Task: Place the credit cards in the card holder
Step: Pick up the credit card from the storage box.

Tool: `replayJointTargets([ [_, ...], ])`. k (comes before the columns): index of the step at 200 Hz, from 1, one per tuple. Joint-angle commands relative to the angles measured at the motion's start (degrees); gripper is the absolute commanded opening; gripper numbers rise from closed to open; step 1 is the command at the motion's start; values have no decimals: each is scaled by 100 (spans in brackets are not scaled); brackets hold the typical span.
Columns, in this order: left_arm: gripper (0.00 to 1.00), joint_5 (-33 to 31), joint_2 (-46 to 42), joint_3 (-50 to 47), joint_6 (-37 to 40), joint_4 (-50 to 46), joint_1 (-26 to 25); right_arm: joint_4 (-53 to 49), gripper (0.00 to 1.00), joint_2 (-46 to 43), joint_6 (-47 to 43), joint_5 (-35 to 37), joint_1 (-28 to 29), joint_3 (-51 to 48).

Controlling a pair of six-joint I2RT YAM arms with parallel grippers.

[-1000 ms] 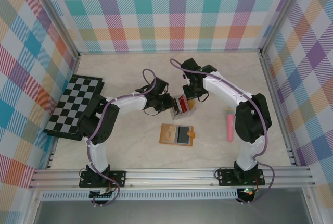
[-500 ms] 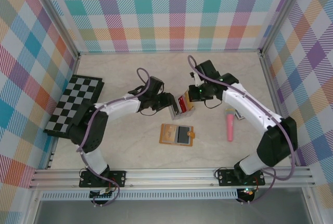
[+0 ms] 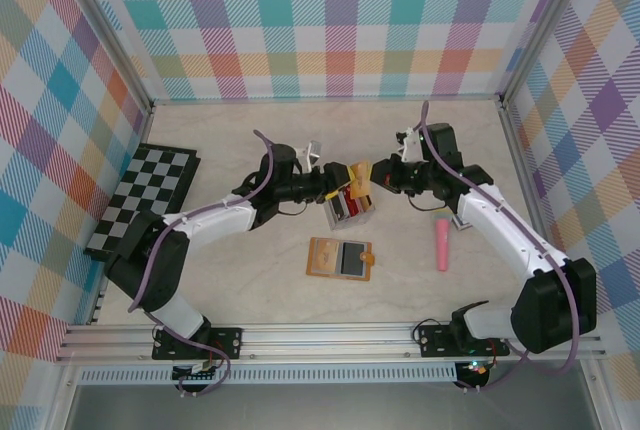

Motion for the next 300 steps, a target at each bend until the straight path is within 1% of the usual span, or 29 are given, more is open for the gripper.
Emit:
replayJointTargets([
  [1,51,513,4,74,-222,849,45,687,6,-35,393,-693,-82,-79],
  [22,31,533,-3,122,-225,827,47,776,7,17,436,-800,-129,-103],
  [46,15,431,-40,110,-227,805,46,791,9,74,455,-995,-252,-132],
  [57,10,430,-49,116,-224,816,53,843,12,112,422,-1216,-310,-141],
  [76,3,542,-15,171,-228,849,48,972,18,187,385,-1640,-379,-132],
  [107,1,783,61,234,-246,899,55,1209,20,284,417,-2065,-473,-150],
  [123,2,826,58,234,-270,889,59,1253,13,305,408,-2164,-509,-156],
  [130,2,817,40,217,-275,896,55,1315,12,303,426,-2249,-513,-179],
  [147,4,802,21,181,-259,848,55,1375,17,322,415,-2441,-510,-210],
  [165,3,894,70,138,-387,1056,53,1364,22,305,366,-2548,-509,-254],
  [187,1,913,89,50,-600,1415,55,1207,22,287,229,-2495,-509,-279],
  [210,1,985,106,25,-688,1561,58,1329,20,295,270,-2488,-520,-350],
  [217,1,1013,118,23,-732,1604,64,1361,16,291,285,-2473,-526,-360],
  [229,5,978,103,16,-688,1450,73,1399,12,257,302,-2435,-527,-393],
  [241,16,851,31,6,-509,1057,79,1304,9,227,250,-2406,-532,-383],
  [249,20,719,-44,6,-294,587,83,989,8,188,87,-2274,-527,-338],
  [254,27,587,-97,6,-131,248,82,719,8,153,-82,-2103,-530,-305],
  [263,43,284,-236,14,208,-584,82,62,8,59,-440,-1548,-497,-250],
  [278,56,-565,-492,-14,776,-2058,73,-867,8,-110,-918,-452,-294,-273],
  [287,58,-1053,-648,-89,1040,-2721,59,-1217,8,-199,-1015,161,-56,-365],
  [300,58,-1523,-865,-298,1299,-3267,21,-1484,9,-290,-951,899,458,-576],
])
